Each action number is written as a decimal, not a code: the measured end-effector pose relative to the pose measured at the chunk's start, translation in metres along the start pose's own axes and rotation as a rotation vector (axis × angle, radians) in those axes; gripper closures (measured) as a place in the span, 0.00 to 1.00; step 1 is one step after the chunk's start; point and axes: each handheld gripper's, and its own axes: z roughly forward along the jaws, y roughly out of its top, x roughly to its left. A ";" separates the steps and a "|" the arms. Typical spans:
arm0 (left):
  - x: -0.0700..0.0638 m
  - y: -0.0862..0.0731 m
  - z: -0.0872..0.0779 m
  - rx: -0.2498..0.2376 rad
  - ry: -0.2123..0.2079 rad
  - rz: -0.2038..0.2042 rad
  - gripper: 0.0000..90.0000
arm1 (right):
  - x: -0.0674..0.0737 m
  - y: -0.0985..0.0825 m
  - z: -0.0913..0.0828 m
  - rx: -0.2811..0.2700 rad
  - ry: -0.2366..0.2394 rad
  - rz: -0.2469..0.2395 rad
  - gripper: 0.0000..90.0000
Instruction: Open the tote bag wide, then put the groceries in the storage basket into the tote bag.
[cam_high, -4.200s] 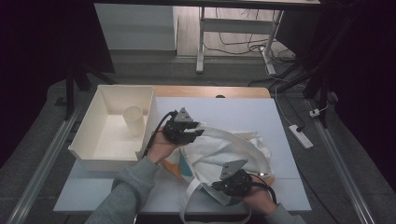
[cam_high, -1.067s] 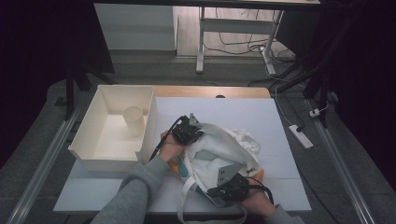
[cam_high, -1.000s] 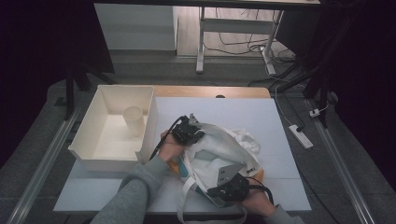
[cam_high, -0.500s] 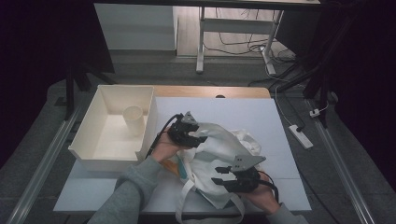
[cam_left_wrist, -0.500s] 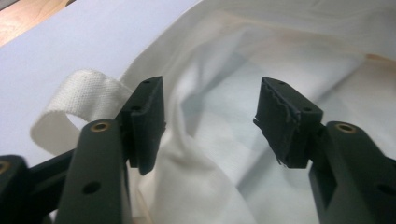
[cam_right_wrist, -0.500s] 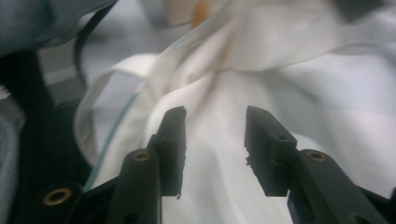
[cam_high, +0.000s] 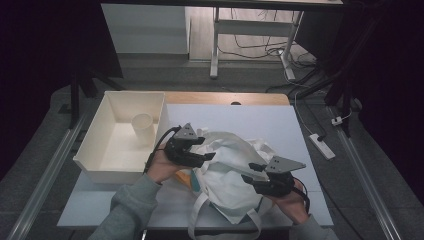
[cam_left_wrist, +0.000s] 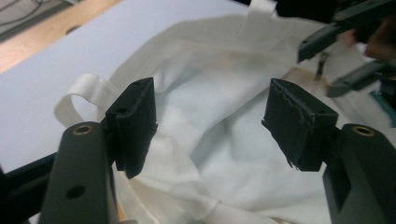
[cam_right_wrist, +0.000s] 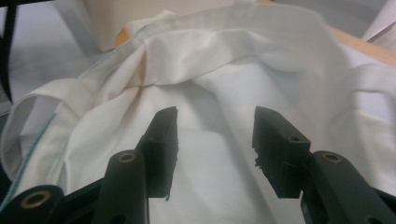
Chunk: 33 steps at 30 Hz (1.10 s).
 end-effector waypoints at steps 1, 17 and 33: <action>-0.001 -0.001 -0.005 -0.007 0.007 0.000 0.37 | -0.002 0.000 -0.002 -0.005 -0.010 0.003 0.56; 0.020 -0.033 -0.068 -0.065 0.129 -0.091 0.34 | -0.022 -0.006 -0.016 -0.035 -0.098 0.038 0.55; 0.047 -0.047 -0.089 -0.068 0.220 -0.155 0.33 | -0.023 -0.007 -0.016 -0.033 -0.105 0.028 0.55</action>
